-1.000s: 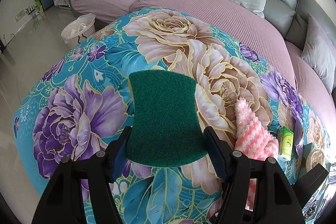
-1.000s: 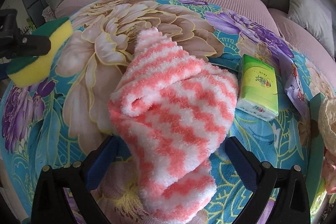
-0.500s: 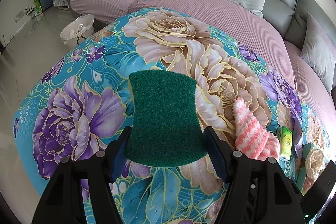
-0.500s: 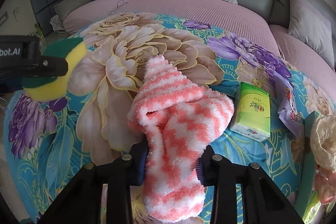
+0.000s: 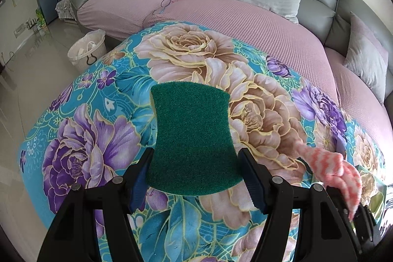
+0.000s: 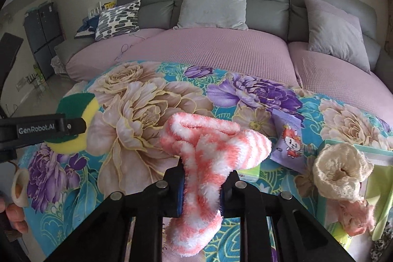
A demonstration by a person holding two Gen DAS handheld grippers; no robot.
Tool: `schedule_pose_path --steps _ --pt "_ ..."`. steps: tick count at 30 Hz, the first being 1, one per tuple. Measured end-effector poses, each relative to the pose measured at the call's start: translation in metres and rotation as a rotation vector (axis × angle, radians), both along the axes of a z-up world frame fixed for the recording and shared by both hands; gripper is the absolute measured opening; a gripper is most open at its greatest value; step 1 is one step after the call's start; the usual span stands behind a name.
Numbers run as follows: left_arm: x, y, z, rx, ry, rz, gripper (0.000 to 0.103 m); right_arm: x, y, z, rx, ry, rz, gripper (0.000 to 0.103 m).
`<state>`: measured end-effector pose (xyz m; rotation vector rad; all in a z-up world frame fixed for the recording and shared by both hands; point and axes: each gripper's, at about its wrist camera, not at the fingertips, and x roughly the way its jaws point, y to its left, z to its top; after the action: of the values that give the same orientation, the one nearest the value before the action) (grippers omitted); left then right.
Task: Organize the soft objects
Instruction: 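Grasp the pink-white striped sock with the right tool while the left tool holds the sponge, then carry the sponge and sock over the tray with both tools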
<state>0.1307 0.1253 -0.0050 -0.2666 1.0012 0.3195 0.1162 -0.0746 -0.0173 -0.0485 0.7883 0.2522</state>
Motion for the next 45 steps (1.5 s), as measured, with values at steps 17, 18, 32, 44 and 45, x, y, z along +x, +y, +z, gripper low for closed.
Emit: schedule_pose_path --steps 17,18,32,44,45 --pt "0.004 -0.08 0.044 -0.031 -0.137 -0.211 0.07 -0.035 -0.175 0.075 0.059 -0.141 -0.43 0.021" --pt "0.003 -0.087 0.046 -0.029 -0.144 -0.229 0.07 -0.037 -0.188 0.076 0.052 -0.139 -0.467 0.021" --pt "-0.006 -0.236 0.058 -0.016 -0.191 -0.569 0.07 -0.076 -0.307 0.073 0.095 -0.091 -0.753 0.021" --pt "-0.018 -0.346 0.026 0.01 -0.134 -0.83 0.072 -0.077 -0.321 0.065 0.115 -0.059 -0.759 0.024" --pt "-0.018 -0.349 0.024 0.008 -0.125 -0.838 0.073 -0.077 -0.322 0.064 0.118 -0.053 -0.761 0.024"
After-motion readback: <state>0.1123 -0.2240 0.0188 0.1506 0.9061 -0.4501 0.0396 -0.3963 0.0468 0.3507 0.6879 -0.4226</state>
